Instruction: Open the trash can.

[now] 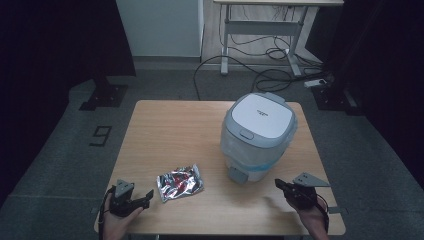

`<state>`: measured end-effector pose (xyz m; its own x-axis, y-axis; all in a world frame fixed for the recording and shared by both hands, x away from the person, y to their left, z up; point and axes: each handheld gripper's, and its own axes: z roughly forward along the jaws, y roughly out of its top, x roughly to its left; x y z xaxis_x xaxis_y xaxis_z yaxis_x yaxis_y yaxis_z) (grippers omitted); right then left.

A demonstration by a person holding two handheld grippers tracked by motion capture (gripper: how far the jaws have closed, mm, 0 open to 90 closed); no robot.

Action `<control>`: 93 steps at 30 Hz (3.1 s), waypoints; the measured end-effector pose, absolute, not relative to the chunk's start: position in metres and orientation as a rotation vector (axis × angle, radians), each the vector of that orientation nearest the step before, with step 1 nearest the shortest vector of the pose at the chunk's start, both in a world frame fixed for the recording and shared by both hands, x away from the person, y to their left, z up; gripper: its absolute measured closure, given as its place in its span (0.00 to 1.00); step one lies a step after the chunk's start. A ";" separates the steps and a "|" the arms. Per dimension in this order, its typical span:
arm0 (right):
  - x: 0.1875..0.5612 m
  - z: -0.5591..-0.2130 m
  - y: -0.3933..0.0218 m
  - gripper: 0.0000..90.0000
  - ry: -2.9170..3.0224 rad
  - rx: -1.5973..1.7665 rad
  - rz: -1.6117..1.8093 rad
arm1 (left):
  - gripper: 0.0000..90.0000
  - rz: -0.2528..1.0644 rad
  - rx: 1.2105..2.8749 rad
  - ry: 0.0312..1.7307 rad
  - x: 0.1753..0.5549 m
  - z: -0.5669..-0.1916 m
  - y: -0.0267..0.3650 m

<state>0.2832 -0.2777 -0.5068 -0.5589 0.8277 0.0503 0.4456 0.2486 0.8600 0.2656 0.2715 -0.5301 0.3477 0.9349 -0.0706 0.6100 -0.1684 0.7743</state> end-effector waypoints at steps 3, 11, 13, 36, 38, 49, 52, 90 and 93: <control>0.285 -0.507 -0.274 1.00 2.121 1.150 1.247 | 0.21 0.559 1.877 1.352 0.265 -0.530 0.272; 0.289 -0.507 -0.260 1.00 2.148 1.115 1.245 | 0.21 0.560 1.877 1.352 0.266 -0.530 0.272; 0.291 -0.508 -0.256 1.00 2.155 1.104 1.242 | 0.21 0.559 1.878 1.351 0.266 -0.530 0.272; 0.313 -0.514 -0.205 1.00 2.216 1.032 1.271 | 0.22 0.541 1.883 1.356 0.267 -0.531 0.272; 0.315 -0.518 -0.200 1.00 2.225 1.024 1.275 | 0.22 0.540 1.885 1.357 0.267 -0.531 0.272; 0.324 -0.530 -0.181 1.00 2.253 1.018 1.285 | 0.23 0.543 1.891 1.355 0.266 -0.530 0.271; 0.326 -0.534 -0.178 1.00 2.264 1.022 1.284 | 0.23 0.542 1.894 1.358 0.266 -0.530 0.271; 0.325 -0.543 -0.179 1.00 2.241 0.978 1.265 | 0.23 0.547 1.910 1.349 0.266 -0.530 0.269; 0.324 -0.543 -0.178 1.00 2.241 0.967 1.257 | 0.23 0.547 1.910 1.349 0.265 -0.530 0.269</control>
<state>0.3241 -0.1779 -0.5430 -0.6840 0.7294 -0.0049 0.3763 0.3587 0.8543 0.2653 0.2690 -0.5302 0.3612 0.9303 -0.0638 0.6228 -0.1897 0.7590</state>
